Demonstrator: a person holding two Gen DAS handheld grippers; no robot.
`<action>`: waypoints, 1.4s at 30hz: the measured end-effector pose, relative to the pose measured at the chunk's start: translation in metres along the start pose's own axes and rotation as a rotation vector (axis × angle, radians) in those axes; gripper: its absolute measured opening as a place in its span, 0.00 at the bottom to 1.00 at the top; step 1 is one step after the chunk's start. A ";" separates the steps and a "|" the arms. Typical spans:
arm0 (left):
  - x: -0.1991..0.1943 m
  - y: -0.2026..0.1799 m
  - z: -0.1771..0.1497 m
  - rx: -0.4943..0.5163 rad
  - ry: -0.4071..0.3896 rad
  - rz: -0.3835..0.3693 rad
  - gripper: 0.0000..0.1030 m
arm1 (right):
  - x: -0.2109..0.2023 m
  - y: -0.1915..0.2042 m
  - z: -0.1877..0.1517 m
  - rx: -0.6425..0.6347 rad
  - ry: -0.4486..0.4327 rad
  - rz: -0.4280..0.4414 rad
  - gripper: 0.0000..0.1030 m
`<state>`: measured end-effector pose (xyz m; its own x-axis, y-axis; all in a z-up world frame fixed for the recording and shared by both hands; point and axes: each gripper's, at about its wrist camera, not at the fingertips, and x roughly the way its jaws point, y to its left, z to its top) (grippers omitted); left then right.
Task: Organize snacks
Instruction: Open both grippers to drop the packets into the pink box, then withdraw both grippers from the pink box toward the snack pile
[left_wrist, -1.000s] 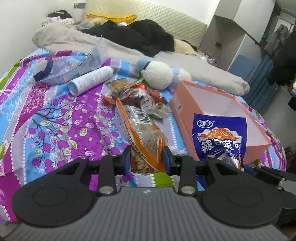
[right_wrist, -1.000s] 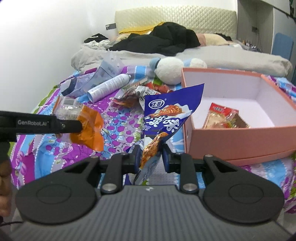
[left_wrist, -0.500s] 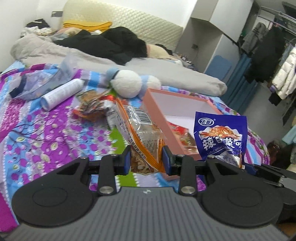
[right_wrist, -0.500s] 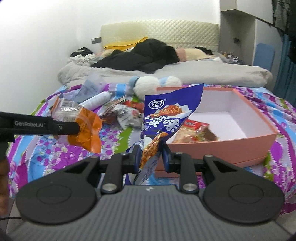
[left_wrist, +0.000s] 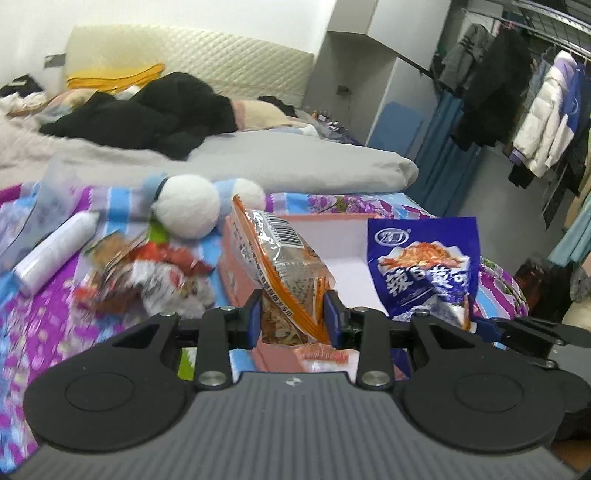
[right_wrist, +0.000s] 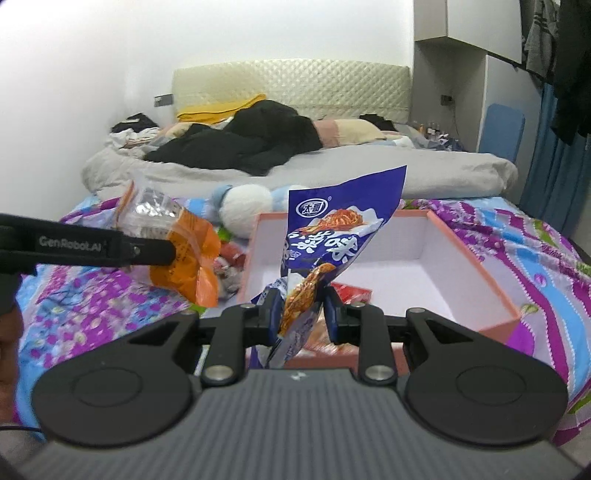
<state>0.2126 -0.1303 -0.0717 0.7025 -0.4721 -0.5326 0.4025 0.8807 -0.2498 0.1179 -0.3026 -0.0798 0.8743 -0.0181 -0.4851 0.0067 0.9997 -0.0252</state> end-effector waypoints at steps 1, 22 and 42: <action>0.009 -0.002 0.006 0.007 0.002 -0.001 0.38 | 0.006 -0.004 0.002 0.007 0.005 -0.008 0.27; 0.170 0.002 0.023 0.005 0.320 0.002 0.39 | 0.139 -0.081 -0.015 0.094 0.312 -0.095 0.28; 0.075 0.002 0.024 -0.015 0.136 -0.014 0.56 | 0.080 -0.059 -0.011 0.127 0.154 -0.032 0.53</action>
<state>0.2805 -0.1645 -0.0926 0.6102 -0.4755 -0.6337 0.4018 0.8751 -0.2698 0.1823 -0.3629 -0.1264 0.7881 -0.0427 -0.6140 0.1027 0.9927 0.0628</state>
